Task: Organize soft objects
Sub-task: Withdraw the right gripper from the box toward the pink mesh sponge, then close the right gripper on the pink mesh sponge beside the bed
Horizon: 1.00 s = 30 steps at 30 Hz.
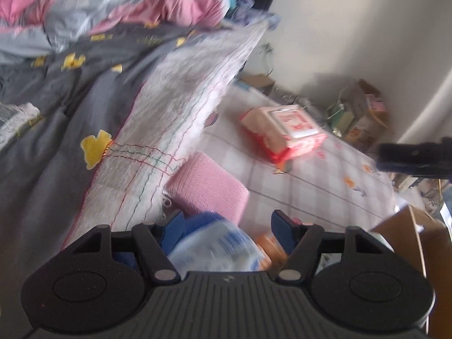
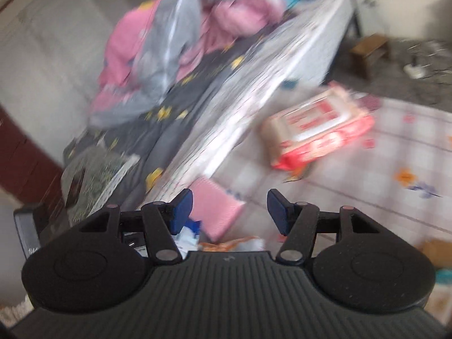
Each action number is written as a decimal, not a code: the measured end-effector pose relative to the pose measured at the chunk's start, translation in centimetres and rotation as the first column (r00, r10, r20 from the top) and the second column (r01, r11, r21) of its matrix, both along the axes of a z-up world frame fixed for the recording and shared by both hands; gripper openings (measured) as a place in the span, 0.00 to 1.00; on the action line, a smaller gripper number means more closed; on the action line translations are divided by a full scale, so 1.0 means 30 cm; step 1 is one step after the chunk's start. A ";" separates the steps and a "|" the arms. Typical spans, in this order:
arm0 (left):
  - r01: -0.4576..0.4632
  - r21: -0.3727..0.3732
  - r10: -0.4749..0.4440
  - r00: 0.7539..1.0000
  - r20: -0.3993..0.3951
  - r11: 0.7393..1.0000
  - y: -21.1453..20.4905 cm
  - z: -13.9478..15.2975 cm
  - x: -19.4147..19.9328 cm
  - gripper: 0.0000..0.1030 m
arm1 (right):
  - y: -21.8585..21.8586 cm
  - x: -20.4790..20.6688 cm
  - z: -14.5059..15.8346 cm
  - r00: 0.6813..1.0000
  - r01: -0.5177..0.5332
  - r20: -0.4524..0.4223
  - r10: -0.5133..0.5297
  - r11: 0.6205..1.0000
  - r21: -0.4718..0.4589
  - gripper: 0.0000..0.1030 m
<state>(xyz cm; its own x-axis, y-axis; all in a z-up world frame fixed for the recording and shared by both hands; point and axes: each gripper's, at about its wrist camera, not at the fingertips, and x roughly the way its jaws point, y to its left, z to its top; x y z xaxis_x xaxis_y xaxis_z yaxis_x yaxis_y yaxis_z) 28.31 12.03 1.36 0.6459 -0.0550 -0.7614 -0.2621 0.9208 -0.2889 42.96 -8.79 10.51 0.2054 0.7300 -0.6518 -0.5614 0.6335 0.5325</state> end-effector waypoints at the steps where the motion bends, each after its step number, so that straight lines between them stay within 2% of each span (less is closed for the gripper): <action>1: -0.001 -0.006 0.000 1.000 -0.016 1.000 0.010 -0.016 0.025 0.66 | 0.068 0.011 -0.027 0.999 -0.039 -0.019 0.039 0.999 -0.011 0.56; 5: -0.019 -0.033 0.016 0.994 -0.109 0.999 0.046 -0.082 0.114 0.64 | 0.290 0.081 -0.146 0.983 -0.146 -0.118 0.142 0.989 -0.033 0.56; 8: -0.039 -0.064 0.029 0.987 -0.156 0.997 0.075 -0.125 0.161 0.64 | 0.405 0.140 -0.259 0.971 -0.189 -0.158 0.177 0.980 -0.063 0.56; 16: -0.045 -0.098 0.019 0.968 -0.249 0.994 0.102 -0.230 0.239 0.64 | 0.538 0.218 -0.455 0.955 -0.221 -0.213 0.205 0.974 -0.052 0.56; 21: -0.044 -0.104 0.015 0.964 -0.266 0.994 0.102 -0.244 0.274 0.65 | 0.536 0.246 -0.478 0.943 -0.219 -0.255 0.215 0.976 0.014 0.55; 25: -0.057 -0.108 0.027 0.966 -0.257 0.992 0.098 -0.246 0.291 0.68 | 0.524 0.241 -0.479 0.938 -0.226 -0.265 0.222 0.974 0.017 0.55; 27: -0.068 -0.117 0.037 0.968 -0.250 0.991 0.098 -0.245 0.294 0.68 | 0.513 0.242 -0.474 0.940 -0.218 -0.266 0.215 0.976 0.019 0.52; 30: -0.073 -0.130 0.041 0.971 -0.234 0.989 0.101 -0.236 0.296 0.68 | 0.484 0.247 -0.450 0.948 -0.199 -0.248 0.200 0.980 0.027 0.43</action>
